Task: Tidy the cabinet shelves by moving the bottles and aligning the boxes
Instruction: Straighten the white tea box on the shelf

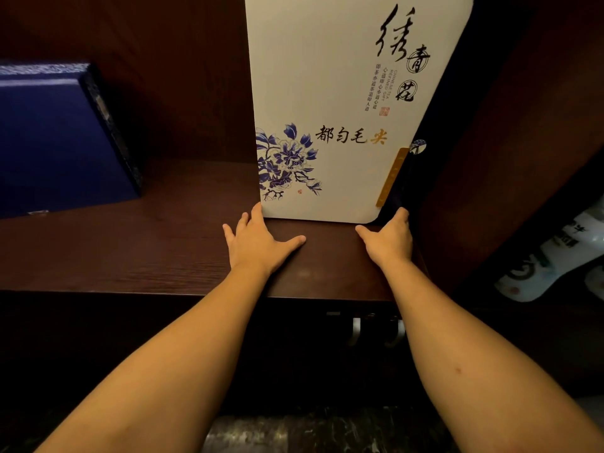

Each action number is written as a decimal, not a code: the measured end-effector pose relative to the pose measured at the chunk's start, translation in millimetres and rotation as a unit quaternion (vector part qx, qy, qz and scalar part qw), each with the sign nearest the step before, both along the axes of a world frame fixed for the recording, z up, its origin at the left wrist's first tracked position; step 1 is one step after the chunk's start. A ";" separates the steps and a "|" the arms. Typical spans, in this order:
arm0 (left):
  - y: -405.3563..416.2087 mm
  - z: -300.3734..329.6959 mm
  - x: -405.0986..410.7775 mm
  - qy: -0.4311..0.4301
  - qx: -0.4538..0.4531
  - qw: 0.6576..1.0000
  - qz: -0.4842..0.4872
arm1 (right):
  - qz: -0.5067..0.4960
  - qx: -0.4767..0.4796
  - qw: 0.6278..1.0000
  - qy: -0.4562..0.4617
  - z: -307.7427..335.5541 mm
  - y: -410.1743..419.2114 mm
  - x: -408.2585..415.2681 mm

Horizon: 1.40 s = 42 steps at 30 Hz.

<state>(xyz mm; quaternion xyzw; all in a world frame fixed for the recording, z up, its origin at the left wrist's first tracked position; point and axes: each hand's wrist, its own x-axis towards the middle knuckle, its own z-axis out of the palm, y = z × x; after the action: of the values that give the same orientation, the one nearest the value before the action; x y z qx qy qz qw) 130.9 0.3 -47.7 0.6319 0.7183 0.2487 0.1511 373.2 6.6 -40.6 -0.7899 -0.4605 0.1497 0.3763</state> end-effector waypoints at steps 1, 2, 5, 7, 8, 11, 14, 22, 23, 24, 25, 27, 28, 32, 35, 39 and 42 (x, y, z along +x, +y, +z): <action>-3.7 0.2 -1.4 -0.002 0.002 1.000 -0.001 | 0.001 0.000 1.000 0.000 -0.2 -4.1 -0.6; -6.9 0.1 -2.1 -0.004 0.002 1.000 -0.001 | 0.002 -0.001 1.000 0.000 -0.2 -8.2 -1.3; -16.7 0.8 -3.7 0.000 0.000 1.000 -0.004 | 0.001 -0.004 1.000 0.000 0.8 -20.0 -2.1; -23.6 0.9 -5.0 0.001 -0.003 1.000 -0.003 | 0.000 -0.008 1.000 -0.001 0.4 -29.4 -2.5; -26.1 0.6 -6.2 0.000 -0.004 1.000 -0.001 | 0.000 -0.011 1.000 -0.001 -0.4 -32.9 -3.1; -37.7 1.1 -9.5 -0.004 -0.006 1.000 0.001 | 0.001 -0.019 1.000 -0.004 -1.5 -47.6 -4.7; -49.4 2.7 -12.2 -0.006 -0.010 1.000 -0.002 | 0.002 -0.028 1.000 -0.008 -0.9 -61.6 -5.4; -84.2 2.0 -19.2 -0.010 0.004 1.000 -0.011 | 0.001 -0.040 0.999 -0.012 2.5 -92.4 -10.4; -87.5 1.2 -19.3 -0.012 0.009 1.000 -0.012 | 0.000 -0.041 0.999 -0.010 2.8 -95.1 -10.0; -91.2 0.2 -19.6 -0.012 0.014 1.000 -0.013 | 0.000 -0.042 0.999 -0.007 3.0 -98.0 -9.7; -95.1 -0.9 -20.2 -0.010 0.019 1.000 -0.014 | 0.001 -0.043 0.999 -0.006 3.4 -101.0 -10.0; -102.0 -3.1 -22.1 -0.005 0.027 1.000 -0.016 | 0.004 -0.042 0.999 -0.002 4.2 -107.1 -10.6; -105.2 -4.0 -22.8 -0.004 0.031 0.999 -0.016 | 0.004 -0.040 0.999 0.003 4.7 -109.8 -10.8; -117.3 -8.4 -23.1 -0.026 0.049 0.998 -0.012 | 0.008 -0.027 0.999 0.021 5.6 -122.5 -13.5; -122.7 -9.2 -22.0 -0.046 0.054 0.997 -0.007 | 0.010 -0.018 0.999 0.027 6.1 -130.2 -15.2; -127.4 -6.1 -23.7 -0.048 0.045 0.998 -0.008 | 0.020 -0.028 0.999 0.015 6.1 -135.6 -15.7; -122.9 4.2 -28.5 -0.019 0.021 0.999 -0.021 | 0.029 -0.055 0.998 -0.028 10.6 -135.3 -14.0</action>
<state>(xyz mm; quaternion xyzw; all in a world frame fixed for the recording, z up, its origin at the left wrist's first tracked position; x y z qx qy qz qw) 102.4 -122.7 -43.5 0.6449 0.6966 0.2728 0.1565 359.3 -128.6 -30.0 -0.7995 -0.4850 0.1633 0.3144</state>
